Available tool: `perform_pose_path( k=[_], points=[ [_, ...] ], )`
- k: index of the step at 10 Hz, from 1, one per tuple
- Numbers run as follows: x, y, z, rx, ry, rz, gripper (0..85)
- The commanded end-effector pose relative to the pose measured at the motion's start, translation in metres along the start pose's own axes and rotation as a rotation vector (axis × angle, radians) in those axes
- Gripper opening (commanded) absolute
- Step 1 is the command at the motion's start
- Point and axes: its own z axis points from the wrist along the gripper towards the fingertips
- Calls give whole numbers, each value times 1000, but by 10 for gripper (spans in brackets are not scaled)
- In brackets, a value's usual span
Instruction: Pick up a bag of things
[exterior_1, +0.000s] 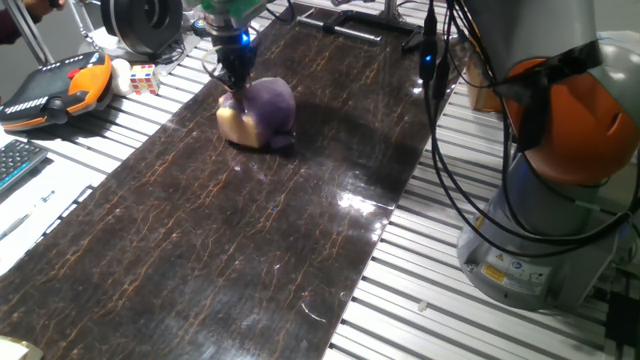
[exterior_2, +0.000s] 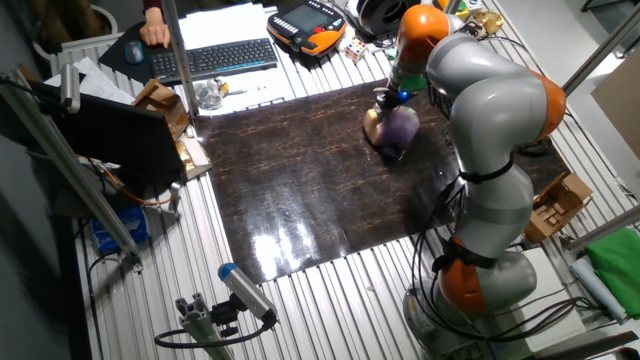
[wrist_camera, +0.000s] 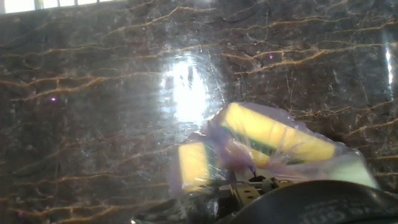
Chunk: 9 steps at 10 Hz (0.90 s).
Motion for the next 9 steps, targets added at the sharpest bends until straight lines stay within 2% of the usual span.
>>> perform_pose_path(
  k=[1, 4, 6, 9],
  points=[
    [1, 0, -3, 1, 0, 1, 7],
    [9, 5, -24, 16, 8, 18, 7],
    [16, 12, -45, 24, 12, 32, 7],
    [26, 37, -79, 54, 13, 60, 7]
  ],
)
